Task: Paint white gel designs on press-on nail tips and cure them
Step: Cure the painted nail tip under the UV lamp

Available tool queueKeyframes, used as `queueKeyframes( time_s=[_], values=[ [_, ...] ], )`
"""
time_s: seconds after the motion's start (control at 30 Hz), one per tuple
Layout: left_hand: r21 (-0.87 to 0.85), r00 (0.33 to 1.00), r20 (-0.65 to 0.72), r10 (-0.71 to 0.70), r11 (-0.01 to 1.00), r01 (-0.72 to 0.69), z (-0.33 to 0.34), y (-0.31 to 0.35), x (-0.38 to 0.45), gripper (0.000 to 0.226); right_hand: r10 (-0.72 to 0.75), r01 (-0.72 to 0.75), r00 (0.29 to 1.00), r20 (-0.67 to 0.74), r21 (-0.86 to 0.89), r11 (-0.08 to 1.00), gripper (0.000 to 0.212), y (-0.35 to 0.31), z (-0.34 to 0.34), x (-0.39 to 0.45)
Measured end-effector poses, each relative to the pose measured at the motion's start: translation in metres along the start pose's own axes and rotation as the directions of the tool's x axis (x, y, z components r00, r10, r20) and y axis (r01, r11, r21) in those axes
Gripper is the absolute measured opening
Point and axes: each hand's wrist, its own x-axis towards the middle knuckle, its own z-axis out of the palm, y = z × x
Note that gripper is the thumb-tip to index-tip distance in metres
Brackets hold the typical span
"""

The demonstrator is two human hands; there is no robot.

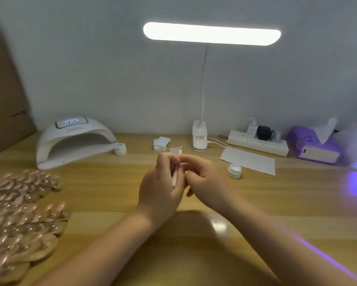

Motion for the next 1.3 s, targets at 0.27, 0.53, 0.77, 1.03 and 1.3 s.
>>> queueKeyframes(
  time_s=[0.27,0.53,0.77,1.03,1.3],
  values=[
    [-0.002,0.963,-0.099,-0.249,0.968,0.250,-0.016,-0.036,-0.005,0.010,-0.090,0.079,0.989,-0.120,-0.088,0.993,0.055,0.017,0.055,0.002],
    [-0.283,0.886,-0.291,-0.363,0.917,0.283,-0.057,-0.009,0.031,0.011,-0.044,0.013,0.987,-0.154,-0.198,0.980,0.036,0.024,0.055,0.001],
    [0.016,0.955,-0.103,-0.278,0.960,0.281,-0.147,-0.024,0.086,0.012,0.188,-0.191,0.981,-0.045,-0.395,0.899,0.036,0.012,0.086,0.036],
    [0.459,0.846,-0.171,-0.504,0.719,0.521,-0.242,-0.151,0.041,0.014,0.228,-0.178,0.972,0.063,-0.440,0.881,0.031,-0.009,0.158,0.074],
    [0.449,0.807,-0.160,-0.569,0.686,0.572,-0.264,-0.202,0.018,0.013,0.234,-0.113,0.951,0.202,-0.478,0.871,0.036,-0.021,0.204,0.096]
  ],
)
